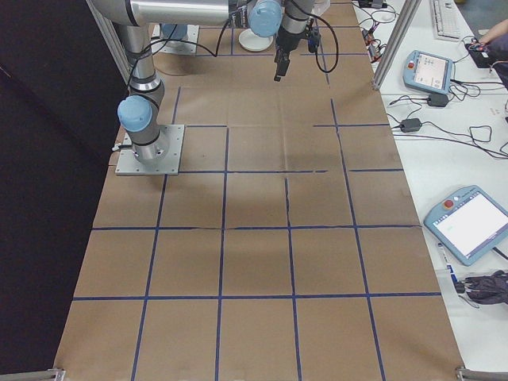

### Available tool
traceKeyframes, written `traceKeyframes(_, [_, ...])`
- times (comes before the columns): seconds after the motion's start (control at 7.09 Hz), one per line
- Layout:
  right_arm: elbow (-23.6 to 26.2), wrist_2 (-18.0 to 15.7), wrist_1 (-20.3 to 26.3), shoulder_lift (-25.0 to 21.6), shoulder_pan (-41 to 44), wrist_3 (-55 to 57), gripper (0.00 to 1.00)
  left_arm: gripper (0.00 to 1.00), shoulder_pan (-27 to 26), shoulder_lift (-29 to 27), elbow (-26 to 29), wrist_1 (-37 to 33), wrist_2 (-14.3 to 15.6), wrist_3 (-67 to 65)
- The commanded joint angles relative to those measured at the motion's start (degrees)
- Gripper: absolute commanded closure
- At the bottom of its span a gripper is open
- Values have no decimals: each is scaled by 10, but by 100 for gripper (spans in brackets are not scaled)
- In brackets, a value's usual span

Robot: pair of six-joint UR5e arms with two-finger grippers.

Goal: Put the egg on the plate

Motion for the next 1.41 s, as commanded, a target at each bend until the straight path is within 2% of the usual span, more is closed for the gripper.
traceKeyframes(0.0, [0,0,0,0,0,0,0,73,-3,6,-35,5,-22,-11])
traceKeyframes(0.14, [0,0,0,0,0,0,0,10,-3,6,-36,5,-23,-28])
traceKeyframes(0.28, [0,-1,0,0,0,0,0,1,-3,6,-36,4,-20,-34])
traceKeyframes(0.42, [0,-1,0,0,0,0,0,0,-3,7,-29,5,-13,-33])
traceKeyframes(0.7, [0,-1,0,0,0,0,0,0,8,6,2,50,26,-17])
traceKeyframes(0.99, [0,0,0,0,0,0,0,0,10,-28,89,51,31,31])
traceKeyframes(1.13, [0,-1,0,0,0,0,0,0,13,-58,130,52,60,71])
traceKeyframes(1.27, [0,0,0,0,0,0,0,0,25,-88,170,55,63,137])
